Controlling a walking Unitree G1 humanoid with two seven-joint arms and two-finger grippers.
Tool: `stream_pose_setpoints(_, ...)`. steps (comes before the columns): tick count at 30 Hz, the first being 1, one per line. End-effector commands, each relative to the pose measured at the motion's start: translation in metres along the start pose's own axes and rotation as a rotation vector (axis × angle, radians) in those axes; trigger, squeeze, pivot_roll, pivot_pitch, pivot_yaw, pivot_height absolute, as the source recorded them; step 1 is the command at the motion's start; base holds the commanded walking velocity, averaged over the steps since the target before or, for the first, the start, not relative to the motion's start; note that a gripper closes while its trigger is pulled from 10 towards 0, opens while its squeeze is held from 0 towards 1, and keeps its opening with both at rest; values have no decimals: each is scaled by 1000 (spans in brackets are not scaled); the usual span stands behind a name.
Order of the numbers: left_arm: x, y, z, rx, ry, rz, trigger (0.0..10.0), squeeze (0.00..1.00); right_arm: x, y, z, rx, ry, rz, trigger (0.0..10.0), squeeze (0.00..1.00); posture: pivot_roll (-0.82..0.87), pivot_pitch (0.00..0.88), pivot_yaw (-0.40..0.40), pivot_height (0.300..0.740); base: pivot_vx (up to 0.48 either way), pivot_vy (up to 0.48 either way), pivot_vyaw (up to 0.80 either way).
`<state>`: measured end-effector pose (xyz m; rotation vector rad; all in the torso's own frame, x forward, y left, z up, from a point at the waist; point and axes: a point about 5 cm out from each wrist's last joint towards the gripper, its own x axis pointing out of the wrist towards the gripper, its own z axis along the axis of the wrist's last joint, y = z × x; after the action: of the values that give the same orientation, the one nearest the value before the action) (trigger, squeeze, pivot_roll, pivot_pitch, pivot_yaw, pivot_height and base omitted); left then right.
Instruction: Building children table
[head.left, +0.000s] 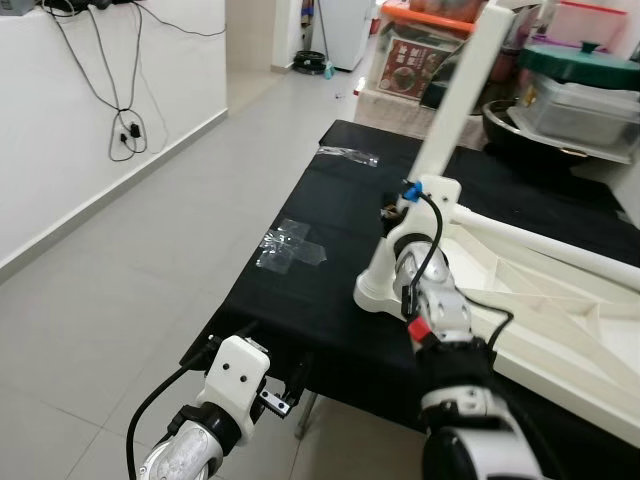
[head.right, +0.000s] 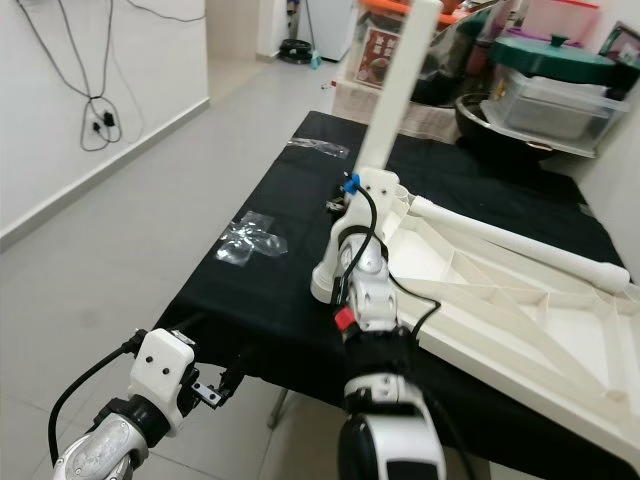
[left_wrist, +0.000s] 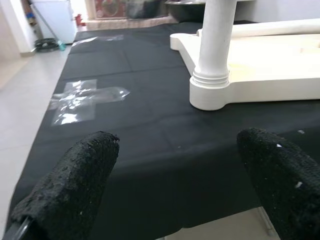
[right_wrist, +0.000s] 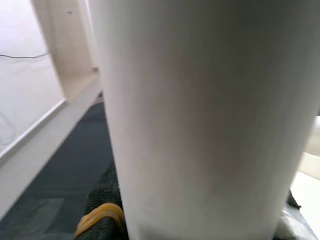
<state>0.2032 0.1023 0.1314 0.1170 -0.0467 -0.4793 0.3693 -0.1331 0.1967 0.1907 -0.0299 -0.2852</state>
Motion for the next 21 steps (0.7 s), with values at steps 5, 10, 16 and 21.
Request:
stream_pose_setpoints(5, 0, -3, -4, -10, 19, -13, 10000, 0, -11, 20, -16, 132, 57, 32, 10000, 1000, 129, 49, -143, 740, 0, 0, 0)
stream_pose_setpoints(10, 0, -4, -4, -13, 20, -13, 10000, 0, -14, 38, -5, 139, -28, 271, 10000, 749, 128, 50, -144, 740, 0, 0, 0)
stream_pose_setpoints(16, 1, -3, -4, -16, 19, -13, 10000, 0, -9, 40, 1, 216, 11, 694, 10000, 0, 124, 51, -140, 740, 0, 0, 0)
stream_pose_setpoints(21, 1, -3, -4, -17, 19, -13, 10000, 0, -9, 33, 1, 191, 51, 960, 10000, 0, 126, 47, -144, 740, 0, 0, 0)
